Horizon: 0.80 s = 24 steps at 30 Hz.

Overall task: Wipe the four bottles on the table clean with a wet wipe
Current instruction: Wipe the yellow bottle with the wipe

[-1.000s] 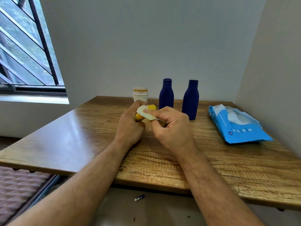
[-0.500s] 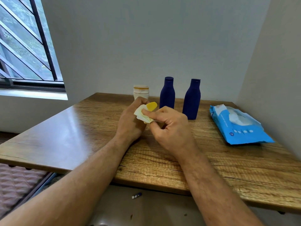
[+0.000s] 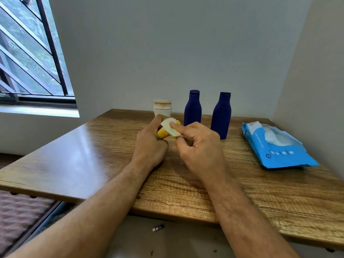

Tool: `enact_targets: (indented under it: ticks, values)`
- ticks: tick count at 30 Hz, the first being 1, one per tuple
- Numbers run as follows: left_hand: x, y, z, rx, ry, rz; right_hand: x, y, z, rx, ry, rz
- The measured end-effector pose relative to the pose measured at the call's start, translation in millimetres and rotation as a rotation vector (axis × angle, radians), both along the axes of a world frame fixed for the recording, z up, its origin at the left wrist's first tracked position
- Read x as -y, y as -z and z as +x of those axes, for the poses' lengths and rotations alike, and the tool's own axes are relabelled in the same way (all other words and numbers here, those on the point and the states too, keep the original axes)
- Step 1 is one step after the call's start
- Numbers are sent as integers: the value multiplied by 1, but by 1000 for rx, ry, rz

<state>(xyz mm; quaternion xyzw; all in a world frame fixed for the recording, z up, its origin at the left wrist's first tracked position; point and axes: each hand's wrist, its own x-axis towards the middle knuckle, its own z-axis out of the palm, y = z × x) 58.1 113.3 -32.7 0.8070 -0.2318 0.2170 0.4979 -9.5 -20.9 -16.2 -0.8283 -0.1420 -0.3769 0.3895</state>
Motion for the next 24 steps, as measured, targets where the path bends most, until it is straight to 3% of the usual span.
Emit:
enact_targets:
  ticks: [3, 9, 18, 24]
  values:
    - [0, 2, 3, 68, -43, 26, 0, 0, -1, -22, -100, -12]
    - [1, -2, -1, 95, -62, 66, 2, 1, 0, -10, -99, -20]
    - [0, -2, -4, 3, -18, 29, 3, 2, 2, 41, 132, 21]
    - [-2, -1, -1, 92, -28, -40, -2, 1, -3, 35, -101, -76]
